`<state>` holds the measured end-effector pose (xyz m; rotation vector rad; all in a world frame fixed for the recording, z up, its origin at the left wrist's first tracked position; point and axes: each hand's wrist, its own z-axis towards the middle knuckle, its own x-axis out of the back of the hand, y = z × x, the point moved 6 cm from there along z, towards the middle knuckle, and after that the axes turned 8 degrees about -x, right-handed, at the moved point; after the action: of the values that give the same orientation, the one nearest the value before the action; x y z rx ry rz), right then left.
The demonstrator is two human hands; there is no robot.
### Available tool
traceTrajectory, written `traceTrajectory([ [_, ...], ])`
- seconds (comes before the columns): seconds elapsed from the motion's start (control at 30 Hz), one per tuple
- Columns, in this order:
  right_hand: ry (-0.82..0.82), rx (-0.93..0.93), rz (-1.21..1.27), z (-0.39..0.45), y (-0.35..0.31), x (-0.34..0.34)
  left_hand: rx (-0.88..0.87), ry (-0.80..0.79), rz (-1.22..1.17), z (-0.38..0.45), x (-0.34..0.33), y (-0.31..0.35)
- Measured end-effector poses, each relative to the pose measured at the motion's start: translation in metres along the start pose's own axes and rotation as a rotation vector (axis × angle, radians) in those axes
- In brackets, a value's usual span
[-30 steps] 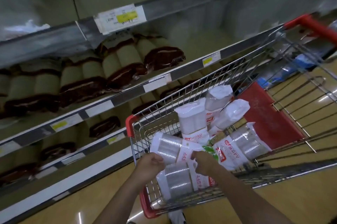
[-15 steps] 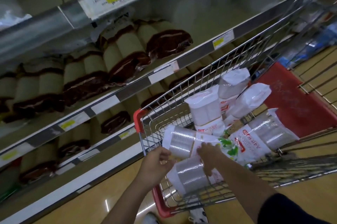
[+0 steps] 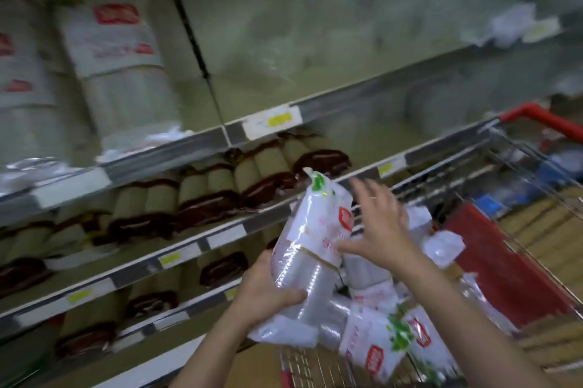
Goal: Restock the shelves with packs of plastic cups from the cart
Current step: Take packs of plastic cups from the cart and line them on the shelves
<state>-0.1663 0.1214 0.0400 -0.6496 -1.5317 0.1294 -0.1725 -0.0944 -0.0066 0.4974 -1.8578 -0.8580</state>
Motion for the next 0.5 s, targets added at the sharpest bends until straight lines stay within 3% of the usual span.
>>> traceTrajectory([
  [0.03, 0.000, -0.093, 0.196, -0.003, 0.002, 0.005, 0.003, 0.041, -0.155, -0.007, 0.013, 0.002],
  [0.1, -0.240, -0.199, 0.573, -0.012, -0.006, -0.009, -0.073, 0.076, -0.450, -0.021, 0.032, 0.016],
  [0.17, -0.600, -0.162, 0.843, -0.029, -0.039, -0.025, -0.169, 0.116, -0.641, -0.033, 0.056, 0.032],
  [0.23, -0.774, 0.030, 0.927, -0.036, -0.082, -0.014, -0.230, 0.214, -0.701, -0.043, 0.087, 0.045],
  [0.37, -0.698, 0.347, 0.907, -0.033, -0.170, 0.042, -0.360, 0.401, -0.568, -0.071, 0.165, 0.068],
  [0.5, -0.641, 0.542, 0.859, -0.042, -0.248, 0.077, -0.426, 0.539, -0.245, -0.115, 0.243, 0.084],
])
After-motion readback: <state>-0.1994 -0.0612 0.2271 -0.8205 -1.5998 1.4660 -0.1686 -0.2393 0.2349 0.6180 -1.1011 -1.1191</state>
